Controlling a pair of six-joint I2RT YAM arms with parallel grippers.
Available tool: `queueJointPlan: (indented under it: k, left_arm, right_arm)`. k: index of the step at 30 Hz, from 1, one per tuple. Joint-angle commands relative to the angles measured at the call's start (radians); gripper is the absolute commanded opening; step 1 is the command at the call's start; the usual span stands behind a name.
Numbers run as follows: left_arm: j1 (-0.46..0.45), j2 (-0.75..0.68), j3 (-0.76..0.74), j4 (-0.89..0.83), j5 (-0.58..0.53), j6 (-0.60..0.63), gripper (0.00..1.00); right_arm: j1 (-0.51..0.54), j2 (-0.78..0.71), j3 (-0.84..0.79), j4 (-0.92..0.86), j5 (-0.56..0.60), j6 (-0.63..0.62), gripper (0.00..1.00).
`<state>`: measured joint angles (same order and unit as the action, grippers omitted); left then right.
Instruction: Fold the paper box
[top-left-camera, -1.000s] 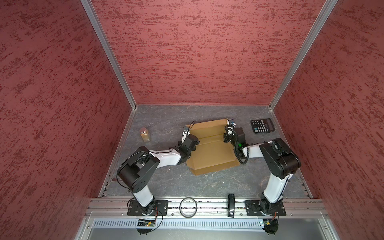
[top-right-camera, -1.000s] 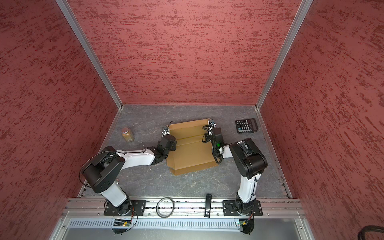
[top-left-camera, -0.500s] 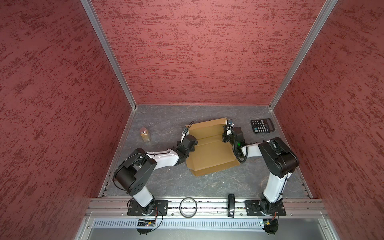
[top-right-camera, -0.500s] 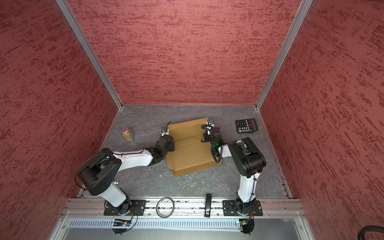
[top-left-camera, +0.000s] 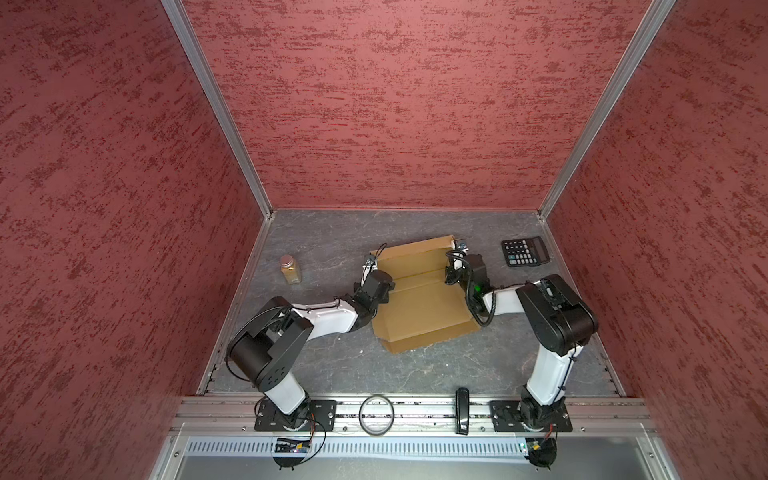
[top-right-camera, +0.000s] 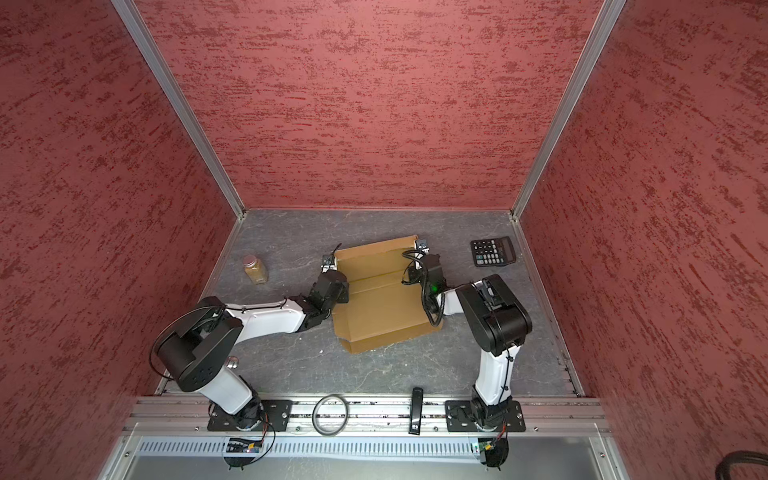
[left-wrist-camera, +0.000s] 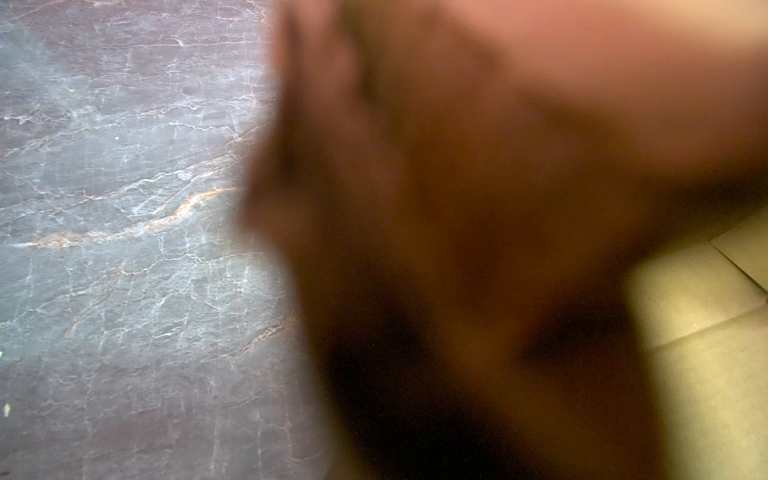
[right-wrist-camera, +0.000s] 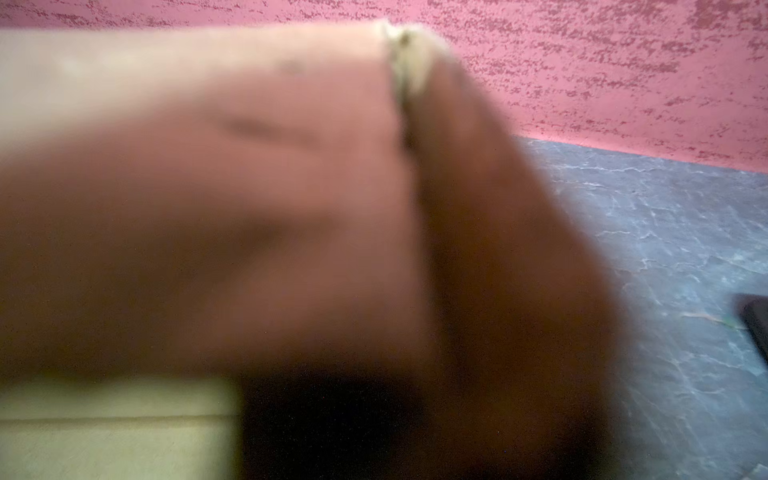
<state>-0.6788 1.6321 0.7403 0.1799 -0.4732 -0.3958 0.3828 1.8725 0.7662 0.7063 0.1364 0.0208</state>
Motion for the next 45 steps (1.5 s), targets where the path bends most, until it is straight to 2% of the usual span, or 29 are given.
queueJointPlan:
  k: [1,10,19,27,35,45]
  left_arm:
    - [-0.014,-0.015,-0.006,0.018,0.085,0.005,0.09]
    - [-0.014,-0.009,-0.005,0.018,0.085,-0.003,0.10]
    - [-0.014,-0.003,0.009,0.010,0.090,-0.011,0.10]
    - [-0.014,0.003,0.019,0.000,0.087,-0.012,0.11]
    - [-0.014,0.007,0.030,-0.016,0.077,-0.020,0.13]
    - [-0.011,0.014,0.041,-0.028,0.069,-0.014,0.23]
  right_arm:
    - [0.034,0.035,0.002,-0.085,-0.042,0.010,0.05]
    - [0.036,0.039,-0.004,-0.079,-0.023,0.011,0.01]
    - [0.037,0.008,-0.033,-0.049,-0.022,0.020,0.18]
    - [0.038,-0.043,-0.072,-0.020,0.009,0.024,0.24]
    - [0.038,-0.093,-0.125,0.016,0.019,0.025,0.39]
    - [0.037,-0.125,-0.157,0.045,0.048,0.039,0.42]
